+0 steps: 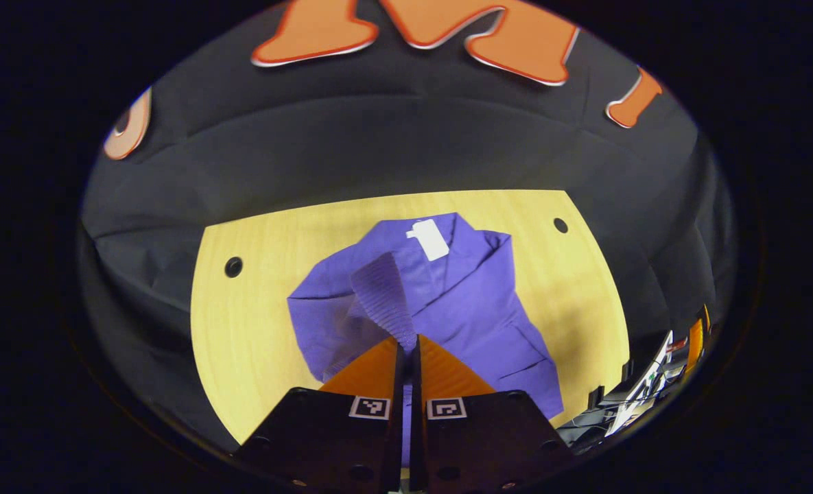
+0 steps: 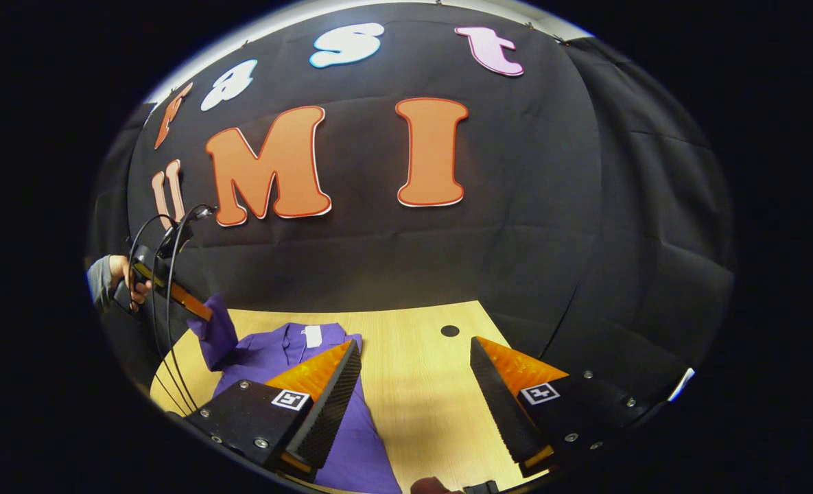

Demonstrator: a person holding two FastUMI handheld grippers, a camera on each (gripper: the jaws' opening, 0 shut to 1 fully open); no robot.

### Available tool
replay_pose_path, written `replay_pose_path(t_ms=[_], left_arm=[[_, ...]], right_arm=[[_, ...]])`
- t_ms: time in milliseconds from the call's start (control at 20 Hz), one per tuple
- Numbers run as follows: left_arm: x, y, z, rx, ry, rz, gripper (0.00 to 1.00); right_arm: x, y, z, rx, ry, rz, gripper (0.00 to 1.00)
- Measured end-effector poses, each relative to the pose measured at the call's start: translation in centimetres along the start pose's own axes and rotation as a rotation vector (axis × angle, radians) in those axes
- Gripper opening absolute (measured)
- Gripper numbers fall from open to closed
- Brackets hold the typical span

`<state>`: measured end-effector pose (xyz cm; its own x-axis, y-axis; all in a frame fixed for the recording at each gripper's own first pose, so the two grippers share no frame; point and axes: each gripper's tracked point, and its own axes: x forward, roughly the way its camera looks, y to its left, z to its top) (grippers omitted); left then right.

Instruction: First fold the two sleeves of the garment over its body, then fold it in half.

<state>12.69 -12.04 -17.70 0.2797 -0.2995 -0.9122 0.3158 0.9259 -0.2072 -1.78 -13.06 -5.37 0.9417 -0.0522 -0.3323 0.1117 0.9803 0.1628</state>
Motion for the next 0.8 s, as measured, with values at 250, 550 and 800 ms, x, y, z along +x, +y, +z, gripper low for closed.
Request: replay_pose_path(t_ms=[250, 550, 800], left_arm=[[2.3, -6.9, 2.2, 0.067, 0.005, -0.058, 0.06], [5.4, -13.2, 4.8, 0.104, -0.018, -0.110, 0.06], [5.0, -16.2, 4.3, 0.124, -0.060, -0.201, 0.28]], right_arm=[[-0.5, -2.2, -1.0, 0.036, 0.010, -0.017, 0.95], [-0.6, -2.4, -2.3, 0.031, 0.029, -0.007, 0.95], [-0.3, -1.7, -3.7, 0.018, 0.065, 0.010, 0.95]])
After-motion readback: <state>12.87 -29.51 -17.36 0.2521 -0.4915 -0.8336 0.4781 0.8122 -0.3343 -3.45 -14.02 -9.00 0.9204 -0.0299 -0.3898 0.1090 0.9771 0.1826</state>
